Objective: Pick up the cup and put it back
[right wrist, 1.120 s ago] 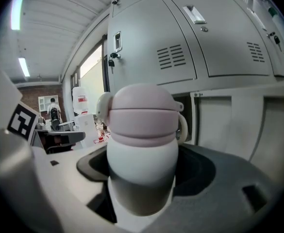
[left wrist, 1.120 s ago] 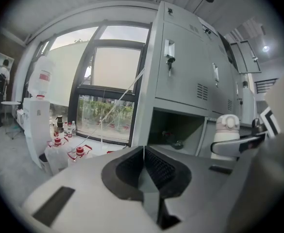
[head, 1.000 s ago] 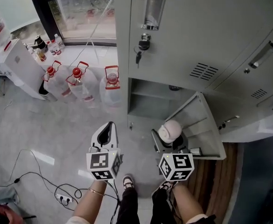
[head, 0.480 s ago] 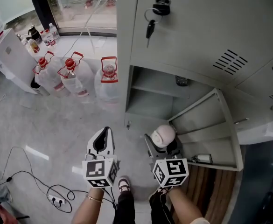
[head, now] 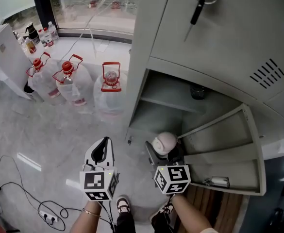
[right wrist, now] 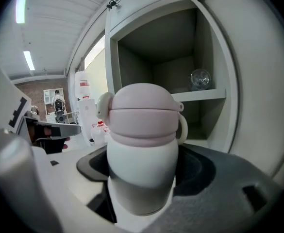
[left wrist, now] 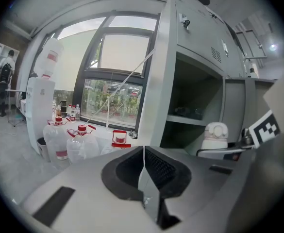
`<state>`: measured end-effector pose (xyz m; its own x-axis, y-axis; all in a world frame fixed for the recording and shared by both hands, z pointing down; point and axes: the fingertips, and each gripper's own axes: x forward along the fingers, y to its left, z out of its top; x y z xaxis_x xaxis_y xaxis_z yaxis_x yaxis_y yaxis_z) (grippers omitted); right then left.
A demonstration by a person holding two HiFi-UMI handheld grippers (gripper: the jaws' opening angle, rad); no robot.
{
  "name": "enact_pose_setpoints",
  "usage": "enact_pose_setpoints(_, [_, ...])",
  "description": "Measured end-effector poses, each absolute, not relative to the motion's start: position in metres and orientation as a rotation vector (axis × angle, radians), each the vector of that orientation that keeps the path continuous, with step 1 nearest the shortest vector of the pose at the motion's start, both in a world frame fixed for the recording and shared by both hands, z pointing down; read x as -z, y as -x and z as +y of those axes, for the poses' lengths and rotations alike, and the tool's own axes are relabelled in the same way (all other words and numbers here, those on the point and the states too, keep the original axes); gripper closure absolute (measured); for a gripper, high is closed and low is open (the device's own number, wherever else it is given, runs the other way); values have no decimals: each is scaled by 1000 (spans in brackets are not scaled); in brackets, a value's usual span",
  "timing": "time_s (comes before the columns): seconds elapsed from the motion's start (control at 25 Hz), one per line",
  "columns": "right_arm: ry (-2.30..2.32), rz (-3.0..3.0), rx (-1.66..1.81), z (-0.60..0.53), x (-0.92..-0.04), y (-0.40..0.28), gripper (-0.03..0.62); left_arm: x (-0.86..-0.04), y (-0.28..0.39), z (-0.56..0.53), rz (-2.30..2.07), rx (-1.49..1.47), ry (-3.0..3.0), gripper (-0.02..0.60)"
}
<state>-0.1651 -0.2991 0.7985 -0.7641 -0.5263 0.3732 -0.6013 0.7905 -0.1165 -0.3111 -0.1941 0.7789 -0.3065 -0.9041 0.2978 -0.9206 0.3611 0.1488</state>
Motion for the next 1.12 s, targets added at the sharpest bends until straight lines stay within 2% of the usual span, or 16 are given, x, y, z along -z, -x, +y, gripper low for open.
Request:
enact_pose_setpoints(0.64, [-950, -2585, -211, -381, -871, 213, 250, -840, 356, -230, -2286, -130, -1666, 571])
enact_pose_setpoints(1.12, [-998, -2550, -186, -427, -886, 236, 250, -863, 381, -239, -2268, -104, -1641, 571])
